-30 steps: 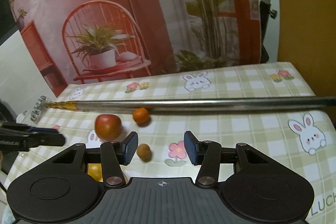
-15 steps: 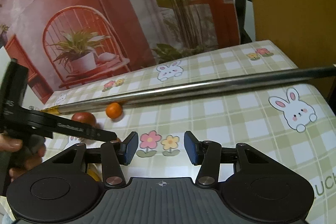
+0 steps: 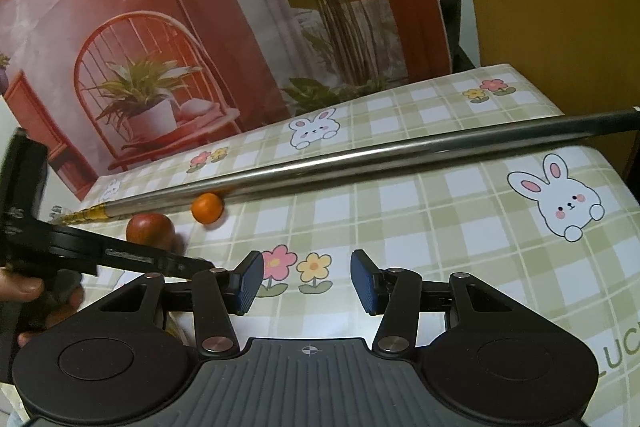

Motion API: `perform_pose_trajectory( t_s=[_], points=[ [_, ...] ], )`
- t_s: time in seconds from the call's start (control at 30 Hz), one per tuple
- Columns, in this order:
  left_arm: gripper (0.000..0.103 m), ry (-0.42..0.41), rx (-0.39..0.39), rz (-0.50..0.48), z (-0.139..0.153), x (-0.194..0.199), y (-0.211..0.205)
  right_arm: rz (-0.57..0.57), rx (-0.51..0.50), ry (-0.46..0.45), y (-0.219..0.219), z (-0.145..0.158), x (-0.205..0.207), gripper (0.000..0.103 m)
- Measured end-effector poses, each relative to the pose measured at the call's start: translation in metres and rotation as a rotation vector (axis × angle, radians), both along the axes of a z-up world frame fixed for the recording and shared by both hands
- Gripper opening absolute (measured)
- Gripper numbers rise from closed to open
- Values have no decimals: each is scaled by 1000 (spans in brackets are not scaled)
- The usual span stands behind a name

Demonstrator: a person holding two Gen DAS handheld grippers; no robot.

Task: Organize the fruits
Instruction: 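Grasp another small brown fruit with the left tool while the right tool reaches toward a tangerine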

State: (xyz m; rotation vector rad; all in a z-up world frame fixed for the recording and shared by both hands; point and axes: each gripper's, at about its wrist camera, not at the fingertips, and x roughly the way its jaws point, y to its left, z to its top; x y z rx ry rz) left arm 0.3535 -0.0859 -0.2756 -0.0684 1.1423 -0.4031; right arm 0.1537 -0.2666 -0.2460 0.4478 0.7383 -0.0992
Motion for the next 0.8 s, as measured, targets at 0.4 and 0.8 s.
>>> perform_pose_trajectory(
  t_s=[0.4,0.8],
  points=[
    [29,-199,-58,73,70,-57,62,89,-57,-16,25,15,22,46],
    [29,-221,-15,250,89,-97,130,222,-137,-39,69,33,72,46]
  ],
)
